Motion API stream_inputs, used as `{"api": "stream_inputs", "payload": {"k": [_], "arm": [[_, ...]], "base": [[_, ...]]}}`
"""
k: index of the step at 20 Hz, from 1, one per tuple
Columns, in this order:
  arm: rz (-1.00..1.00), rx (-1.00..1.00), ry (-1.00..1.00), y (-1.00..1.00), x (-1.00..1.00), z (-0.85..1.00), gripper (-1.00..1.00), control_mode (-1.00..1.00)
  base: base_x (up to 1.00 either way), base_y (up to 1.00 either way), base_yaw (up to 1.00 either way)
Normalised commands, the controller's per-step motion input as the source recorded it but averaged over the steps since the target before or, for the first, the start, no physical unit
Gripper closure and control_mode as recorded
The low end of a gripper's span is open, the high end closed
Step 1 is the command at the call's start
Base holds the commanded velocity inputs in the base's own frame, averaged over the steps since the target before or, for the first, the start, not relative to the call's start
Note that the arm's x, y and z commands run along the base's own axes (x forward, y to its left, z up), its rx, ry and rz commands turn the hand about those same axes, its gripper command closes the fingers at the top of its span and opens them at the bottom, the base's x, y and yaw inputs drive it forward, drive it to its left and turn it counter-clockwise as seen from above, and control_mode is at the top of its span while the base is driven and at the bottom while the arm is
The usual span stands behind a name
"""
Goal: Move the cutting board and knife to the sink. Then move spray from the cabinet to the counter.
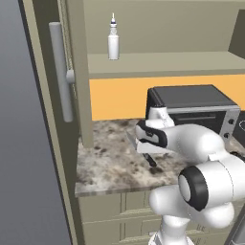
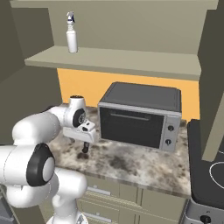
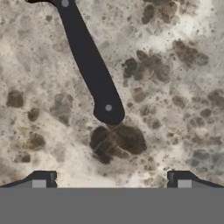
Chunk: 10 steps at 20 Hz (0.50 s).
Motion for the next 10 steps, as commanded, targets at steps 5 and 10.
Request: {"api": "stream_inputs", "payload": {"k": [5, 10], "arm": [[0.00, 0.00, 0.00, 0.00, 0.15, -0.23, -1.00, -1.00], [0.00, 0.00, 0.00, 0.00, 0.08, -0.17, -1.00, -1.00]], "base": [[0.00, 0.00, 0.00], [0.00, 0.00, 0.00]]}}
